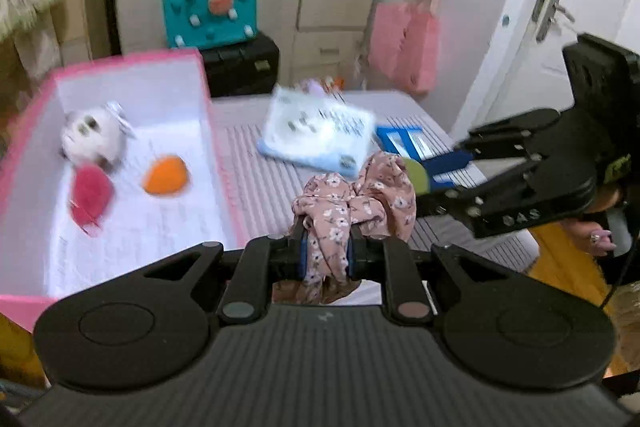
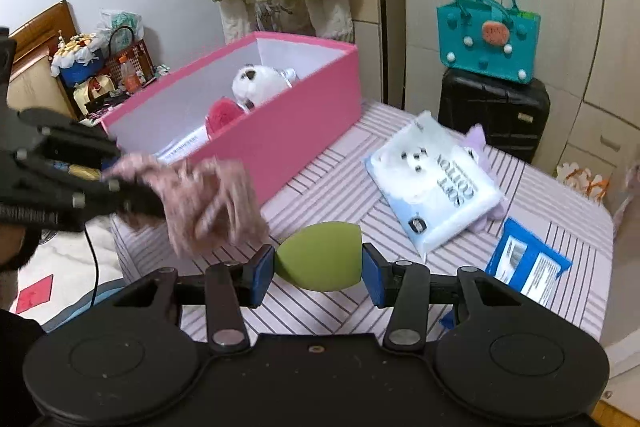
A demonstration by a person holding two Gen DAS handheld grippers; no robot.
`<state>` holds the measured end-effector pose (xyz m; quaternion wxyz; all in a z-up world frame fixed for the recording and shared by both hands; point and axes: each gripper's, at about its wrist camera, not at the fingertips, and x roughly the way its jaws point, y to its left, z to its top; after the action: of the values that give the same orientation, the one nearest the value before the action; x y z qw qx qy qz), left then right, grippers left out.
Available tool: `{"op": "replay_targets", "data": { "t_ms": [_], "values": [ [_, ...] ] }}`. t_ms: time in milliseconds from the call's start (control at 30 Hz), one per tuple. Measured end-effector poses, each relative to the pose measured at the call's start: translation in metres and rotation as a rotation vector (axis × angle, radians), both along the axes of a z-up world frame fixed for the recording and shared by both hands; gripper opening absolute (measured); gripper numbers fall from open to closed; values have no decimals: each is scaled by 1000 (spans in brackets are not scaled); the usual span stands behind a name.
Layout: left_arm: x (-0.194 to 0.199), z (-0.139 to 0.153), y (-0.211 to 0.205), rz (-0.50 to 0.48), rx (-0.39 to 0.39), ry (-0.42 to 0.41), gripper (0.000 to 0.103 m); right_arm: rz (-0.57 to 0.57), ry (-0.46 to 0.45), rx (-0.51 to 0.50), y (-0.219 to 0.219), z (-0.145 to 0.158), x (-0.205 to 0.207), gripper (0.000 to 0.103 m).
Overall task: Organize soft objects
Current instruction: 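Lift and carry the scrunchie and green sponge with both grippers over the pink box, then lower both grippers into the box and open them to release the items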
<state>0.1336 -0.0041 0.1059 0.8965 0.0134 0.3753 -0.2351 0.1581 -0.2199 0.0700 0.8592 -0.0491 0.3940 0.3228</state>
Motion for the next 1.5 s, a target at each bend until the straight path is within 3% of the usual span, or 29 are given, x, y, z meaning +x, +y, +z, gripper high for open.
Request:
{"op": "replay_targets", "data": {
  "t_ms": [133, 400, 733, 900, 1100, 1267, 1500],
  "values": [
    [-1, 18, 18, 11, 21, -40, 16, 16, -40, -13, 9, 17, -4, 52],
    [4, 28, 57, -26, -39, 63, 16, 50, -72, -47, 34, 32, -5, 52],
    [19, 45, 93, 48, 33, -16, 16, 94, -143, -130, 71, 61, 2, 52],
    [48, 30, 102, 76, 105, 32, 16, 137, -152, -152, 91, 67, 22, 52],
    [85, -1, 110, 55, 120, 145, 16, 173, -161, -141, 118, 66, 54, 52],
    [111, -21, 109, 55, 185, 184, 16, 188, -138, -135, 141, 60, 86, 52],
    [147, -51, 106, 29, 222, 351, 16, 268, -122, -110, 177, 53, 120, 52]
  ]
}}
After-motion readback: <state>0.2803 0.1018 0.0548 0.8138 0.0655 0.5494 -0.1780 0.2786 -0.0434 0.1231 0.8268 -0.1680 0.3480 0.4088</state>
